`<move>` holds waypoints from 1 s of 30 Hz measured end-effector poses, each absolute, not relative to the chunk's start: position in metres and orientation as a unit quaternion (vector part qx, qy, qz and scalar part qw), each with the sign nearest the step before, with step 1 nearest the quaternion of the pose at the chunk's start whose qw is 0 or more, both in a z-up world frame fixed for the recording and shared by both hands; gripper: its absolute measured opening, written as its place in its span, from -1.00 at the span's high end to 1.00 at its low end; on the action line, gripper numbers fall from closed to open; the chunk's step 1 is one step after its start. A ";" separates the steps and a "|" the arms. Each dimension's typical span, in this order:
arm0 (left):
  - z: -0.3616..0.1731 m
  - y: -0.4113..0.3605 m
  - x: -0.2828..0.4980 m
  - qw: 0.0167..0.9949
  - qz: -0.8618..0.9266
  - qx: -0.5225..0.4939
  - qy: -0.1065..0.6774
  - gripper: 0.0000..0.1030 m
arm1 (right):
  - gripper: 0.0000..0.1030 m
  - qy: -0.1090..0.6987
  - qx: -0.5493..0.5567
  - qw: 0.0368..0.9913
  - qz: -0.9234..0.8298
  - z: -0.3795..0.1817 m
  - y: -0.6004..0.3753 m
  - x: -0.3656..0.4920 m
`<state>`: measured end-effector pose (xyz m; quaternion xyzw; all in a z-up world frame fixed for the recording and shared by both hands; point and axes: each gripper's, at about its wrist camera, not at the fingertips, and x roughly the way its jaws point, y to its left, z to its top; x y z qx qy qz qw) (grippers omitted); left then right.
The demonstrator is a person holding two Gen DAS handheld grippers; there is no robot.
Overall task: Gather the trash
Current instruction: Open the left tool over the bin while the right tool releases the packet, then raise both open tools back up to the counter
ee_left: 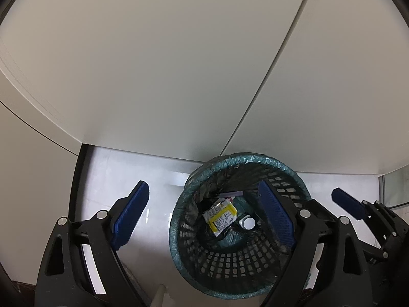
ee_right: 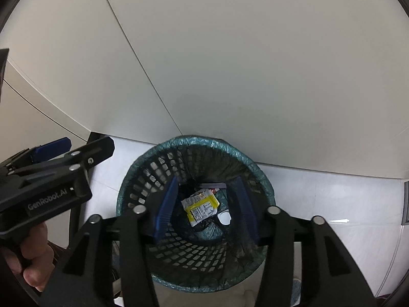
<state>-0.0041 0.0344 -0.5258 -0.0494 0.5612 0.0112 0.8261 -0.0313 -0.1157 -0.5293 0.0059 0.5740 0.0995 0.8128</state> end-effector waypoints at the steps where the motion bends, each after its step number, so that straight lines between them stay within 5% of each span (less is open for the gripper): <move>1: -0.523 0.035 -0.004 0.826 0.013 -0.048 0.561 -0.66 | -0.08 0.571 0.004 0.815 0.098 -0.525 -0.117 -0.032; 6: -0.491 0.039 -0.013 0.837 0.012 -0.053 0.545 -0.66 | -0.53 0.550 0.005 0.829 0.095 -0.489 -0.127 -0.037; 10: -0.466 0.038 -0.023 0.842 0.013 -0.037 0.538 -0.66 | -0.64 0.546 0.010 0.833 0.095 -0.465 -0.138 -0.044; 30: -0.281 0.018 -0.071 0.889 -0.004 0.021 0.458 -0.67 | -0.66 0.453 0.023 0.888 0.073 -0.262 -0.198 -0.072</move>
